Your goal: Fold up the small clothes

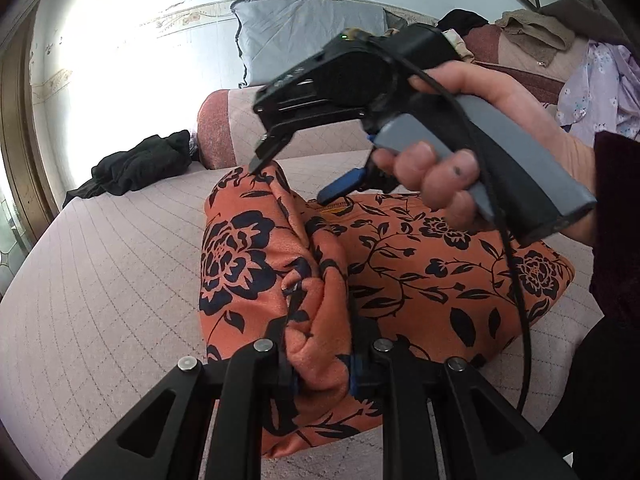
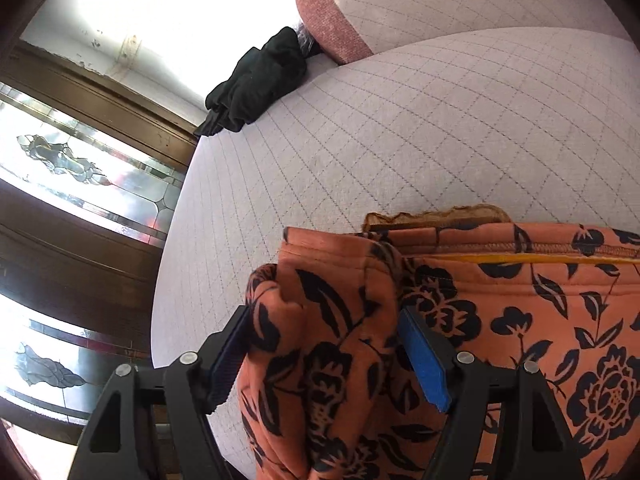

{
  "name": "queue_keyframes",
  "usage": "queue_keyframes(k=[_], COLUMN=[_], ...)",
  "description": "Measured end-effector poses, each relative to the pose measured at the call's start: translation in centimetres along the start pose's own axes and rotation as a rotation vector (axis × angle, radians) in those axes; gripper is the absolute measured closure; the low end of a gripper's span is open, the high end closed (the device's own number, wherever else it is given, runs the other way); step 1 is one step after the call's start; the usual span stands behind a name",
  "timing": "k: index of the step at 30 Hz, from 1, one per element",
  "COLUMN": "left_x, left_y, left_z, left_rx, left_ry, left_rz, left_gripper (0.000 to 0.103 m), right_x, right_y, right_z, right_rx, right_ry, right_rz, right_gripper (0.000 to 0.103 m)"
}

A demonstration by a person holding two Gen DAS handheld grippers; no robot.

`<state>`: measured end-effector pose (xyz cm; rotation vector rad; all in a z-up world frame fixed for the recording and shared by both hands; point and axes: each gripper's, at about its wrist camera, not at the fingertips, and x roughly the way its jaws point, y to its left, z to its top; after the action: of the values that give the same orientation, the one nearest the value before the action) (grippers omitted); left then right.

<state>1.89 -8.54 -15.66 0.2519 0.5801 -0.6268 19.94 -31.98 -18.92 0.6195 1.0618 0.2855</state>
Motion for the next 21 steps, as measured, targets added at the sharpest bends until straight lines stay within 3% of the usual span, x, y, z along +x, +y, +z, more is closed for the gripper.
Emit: queue_keyframes(k=[7, 14, 15, 16, 17, 19, 21], left_x=[0.7, 0.8, 0.8, 0.8, 0.8, 0.4, 0.0], left_y=[-0.7, -0.7, -0.6, -0.5, -0.4, -0.3, -0.6], left_z=[0.3, 0.3, 0.4, 0.5, 0.6, 0.9, 1.3], left_rx=[0.012, 0.009, 0.004, -0.004, -0.017, -0.039, -0.049], left_ry=[0.005, 0.006, 0.005, 0.005, 0.008, 0.005, -0.004], left_rz=[0.011, 0.004, 0.002, -0.003, -0.015, -0.049, -0.102], left_gripper=[0.086, 0.086, 0.086, 0.086, 0.086, 0.086, 0.086], right_x=[-1.3, 1.4, 1.6, 1.7, 1.6, 0.8, -0.9], right_y=[-3.0, -1.7, -1.6, -1.3, -1.0, -0.6, -0.5], right_z=[-3.0, -1.7, -1.5, -1.4, -1.3, -1.7, -2.4], right_rx=[0.063, 0.081, 0.073, 0.057, 0.036, 0.002, -0.031], right_ry=[0.002, -0.001, -0.012, -0.026, -0.034, -0.072, -0.124], right_rz=[0.169, 0.206, 0.212, 0.212, 0.211, 0.184, 0.170], right_gripper=[0.019, 0.020, 0.028, 0.056, 0.071, 0.082, 0.084])
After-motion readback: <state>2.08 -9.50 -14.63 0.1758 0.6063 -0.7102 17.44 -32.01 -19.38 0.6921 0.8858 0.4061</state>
